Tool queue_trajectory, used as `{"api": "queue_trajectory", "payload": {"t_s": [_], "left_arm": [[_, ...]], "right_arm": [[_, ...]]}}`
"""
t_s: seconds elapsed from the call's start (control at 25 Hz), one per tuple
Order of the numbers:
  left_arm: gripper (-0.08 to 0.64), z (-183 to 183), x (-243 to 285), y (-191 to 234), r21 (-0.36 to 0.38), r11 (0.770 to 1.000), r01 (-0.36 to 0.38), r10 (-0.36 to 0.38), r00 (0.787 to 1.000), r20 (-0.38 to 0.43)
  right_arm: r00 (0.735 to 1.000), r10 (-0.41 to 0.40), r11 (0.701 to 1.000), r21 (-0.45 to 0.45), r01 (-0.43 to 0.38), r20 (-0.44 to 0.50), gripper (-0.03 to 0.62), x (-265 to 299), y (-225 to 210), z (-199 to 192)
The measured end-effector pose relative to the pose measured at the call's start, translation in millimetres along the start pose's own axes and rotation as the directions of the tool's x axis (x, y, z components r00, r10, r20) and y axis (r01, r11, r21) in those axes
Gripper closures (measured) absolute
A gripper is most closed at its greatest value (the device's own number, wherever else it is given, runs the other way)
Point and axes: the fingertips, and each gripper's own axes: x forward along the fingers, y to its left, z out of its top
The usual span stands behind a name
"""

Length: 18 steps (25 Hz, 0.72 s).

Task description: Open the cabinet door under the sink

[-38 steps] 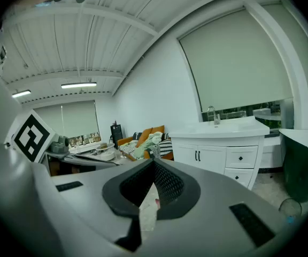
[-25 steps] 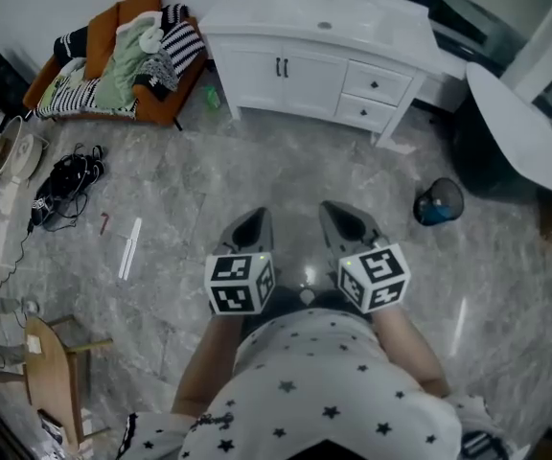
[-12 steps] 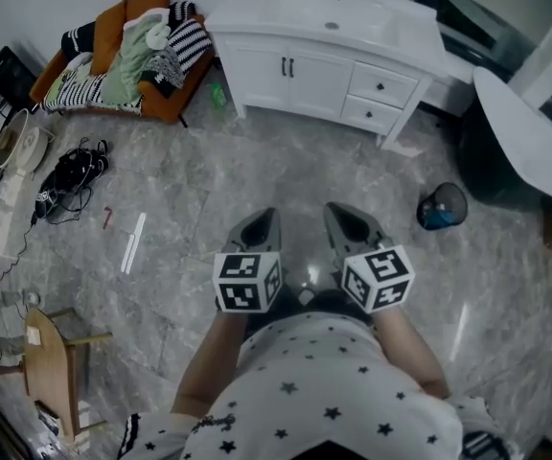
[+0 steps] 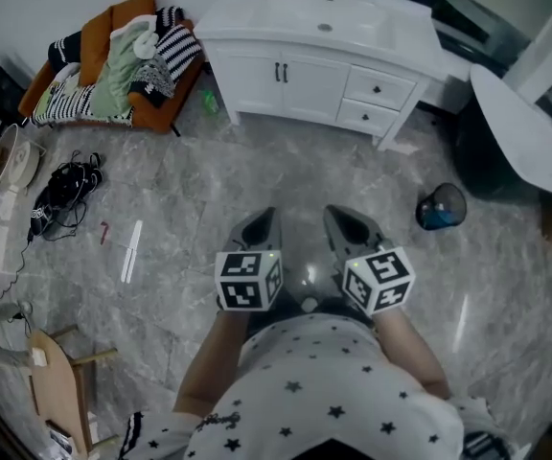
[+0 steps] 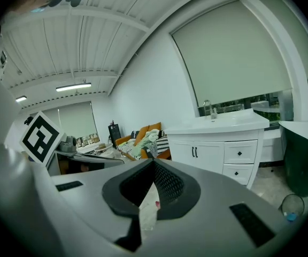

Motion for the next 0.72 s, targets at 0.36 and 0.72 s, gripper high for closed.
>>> {"api": "queue_trajectory", "payload": {"t_s": [0.36,0.72], "left_arm": [[0.555,39.6,56.0,49.4,0.026,0.999,0.033,-0.033,0.999,-0.021],[0.555,72.4,95.1,102.0,0.031,0.998,0.055,-0.054,0.997,-0.047]], "right_arm": [[0.999,-0.052,0.999,0.003,0.052,0.010,0.586,77.2,-23.9,29.1],[0.998,-0.067,0.998,0.009,0.068,-0.010,0.586,150.4,-25.6,50.0]]}}
